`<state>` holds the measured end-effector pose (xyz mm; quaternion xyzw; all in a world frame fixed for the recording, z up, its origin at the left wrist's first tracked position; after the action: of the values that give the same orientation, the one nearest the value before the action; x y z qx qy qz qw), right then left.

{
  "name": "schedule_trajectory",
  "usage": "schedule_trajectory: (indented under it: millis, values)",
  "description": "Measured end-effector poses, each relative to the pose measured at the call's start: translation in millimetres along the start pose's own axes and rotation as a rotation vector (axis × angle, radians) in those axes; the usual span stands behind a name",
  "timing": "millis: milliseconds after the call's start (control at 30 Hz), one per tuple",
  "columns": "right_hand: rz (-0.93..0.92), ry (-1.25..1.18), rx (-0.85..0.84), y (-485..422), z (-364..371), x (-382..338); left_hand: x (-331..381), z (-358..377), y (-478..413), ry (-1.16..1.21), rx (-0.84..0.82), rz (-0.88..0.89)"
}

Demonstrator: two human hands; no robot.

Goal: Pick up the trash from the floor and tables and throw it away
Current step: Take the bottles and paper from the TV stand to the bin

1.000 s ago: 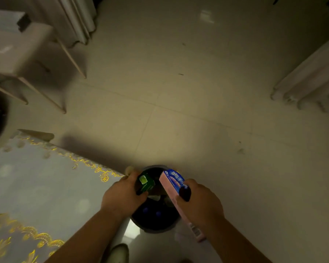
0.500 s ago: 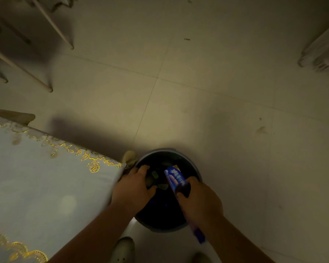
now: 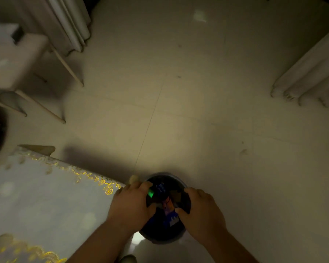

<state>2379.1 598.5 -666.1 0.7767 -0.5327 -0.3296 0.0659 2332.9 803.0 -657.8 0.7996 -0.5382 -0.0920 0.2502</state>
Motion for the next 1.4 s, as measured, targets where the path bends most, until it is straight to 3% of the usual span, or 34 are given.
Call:
schedule_trajectory:
  millis: [367, 700, 867, 1033, 1167, 1400]
  values:
    - [-0.074, -0.017, 0.070, 93.7, -220.9, -130.2, 9.4, -273.9, 128.3, 0.035, 0.167, 0.016]
    - [-0.035, -0.037, 0.313, 188.6, -353.2, -223.1, 9.0, -426.9, 227.1, 0.086, 0.287, 0.136]
    - [0.017, -0.038, 0.452, 246.1, -394.2, -229.9, 35.1, -459.9, 261.3, 0.051, 0.269, 0.267]
    - [0.102, -0.025, 0.587, 325.1, -424.4, -205.7, 104.0, -471.7, 298.8, -0.011, 0.289, 0.425]
    - [0.185, -0.038, 0.720, 397.3, -443.5, -161.9, 180.2, -470.4, 342.9, -0.072, 0.329, 0.553]
    - [0.365, -0.115, 0.789, 532.8, -441.3, -47.4, 323.3, -416.5, 425.7, -0.177, 0.312, 0.730]
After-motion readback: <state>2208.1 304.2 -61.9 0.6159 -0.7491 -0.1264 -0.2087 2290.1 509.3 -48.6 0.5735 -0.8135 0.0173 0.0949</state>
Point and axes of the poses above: each hand's wrist, its own y-axis away from the middle knuckle, its own z-axis out of the palm, x = y × z, the point moved 6 cm from there along -y, towards the middle knuckle, and after that the axes turned 8 degrees about -z, right-handed, at the moved point
